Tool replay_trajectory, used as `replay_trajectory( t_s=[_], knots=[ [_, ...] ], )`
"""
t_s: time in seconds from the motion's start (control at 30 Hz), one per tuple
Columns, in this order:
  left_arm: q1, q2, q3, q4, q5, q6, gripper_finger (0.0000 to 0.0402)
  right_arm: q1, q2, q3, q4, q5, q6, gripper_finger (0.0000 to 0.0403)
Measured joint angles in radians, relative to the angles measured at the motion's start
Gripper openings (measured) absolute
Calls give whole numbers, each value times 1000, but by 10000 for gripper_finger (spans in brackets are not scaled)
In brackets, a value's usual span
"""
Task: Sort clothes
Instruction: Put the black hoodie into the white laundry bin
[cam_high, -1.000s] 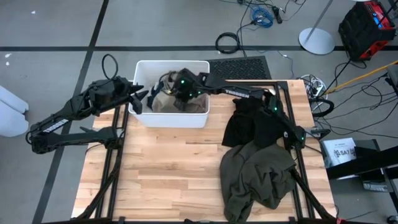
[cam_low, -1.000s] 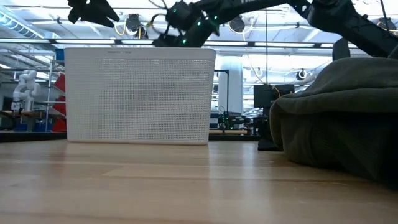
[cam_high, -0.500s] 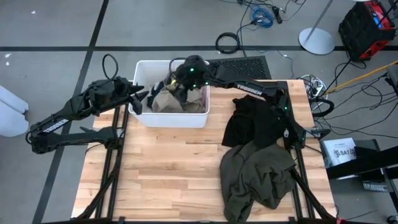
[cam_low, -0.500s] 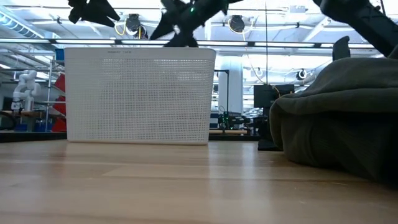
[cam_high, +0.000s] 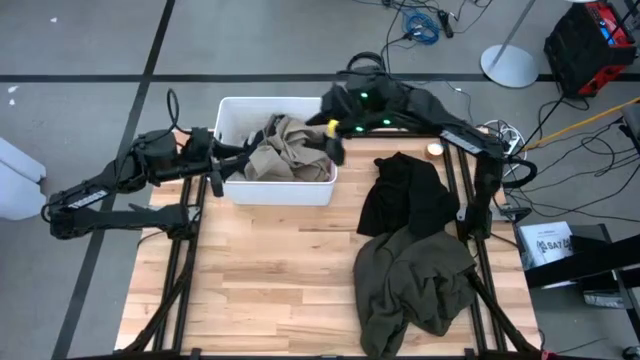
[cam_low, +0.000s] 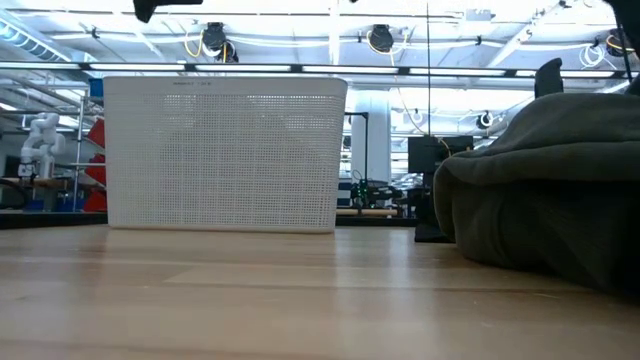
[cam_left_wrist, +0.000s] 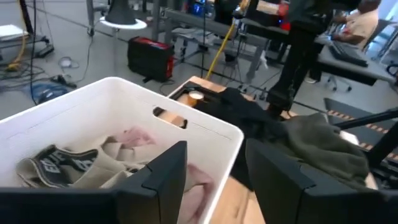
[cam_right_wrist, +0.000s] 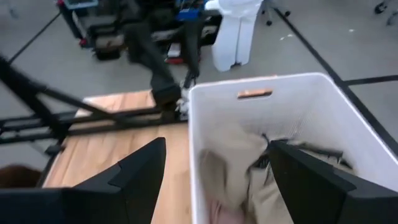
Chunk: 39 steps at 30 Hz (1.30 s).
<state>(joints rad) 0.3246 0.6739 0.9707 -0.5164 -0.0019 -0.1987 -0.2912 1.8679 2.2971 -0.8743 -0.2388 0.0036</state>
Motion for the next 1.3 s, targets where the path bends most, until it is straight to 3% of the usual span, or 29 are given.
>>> replay_trajectory(
  t_s=[0.33, 0.5, 0.63, 0.73, 0.93, 1.3],
  knots=[
    [-131, 0, 0, 46, -4, -6, 173, 90, -102, 0, -215, 16, 3, 270],
    [-215, 4, -34, 62, 84, -17, 173, 150, -122, 0, -395, 163, 36, 270],
    [-269, 17, -49, 65, 30, -48, 173, 199, -125, 0, -491, 241, 100, 270],
    [-286, 30, -50, 102, -30, -51, 173, 222, -116, 0, -498, 264, 113, 270],
    [-286, 42, -50, 244, -36, -58, 173, 234, -116, 0, -491, 265, 109, 270],
    [-286, 38, -50, 265, -86, -84, 173, 234, -116, 0, -452, 264, 109, 270]
  ],
)
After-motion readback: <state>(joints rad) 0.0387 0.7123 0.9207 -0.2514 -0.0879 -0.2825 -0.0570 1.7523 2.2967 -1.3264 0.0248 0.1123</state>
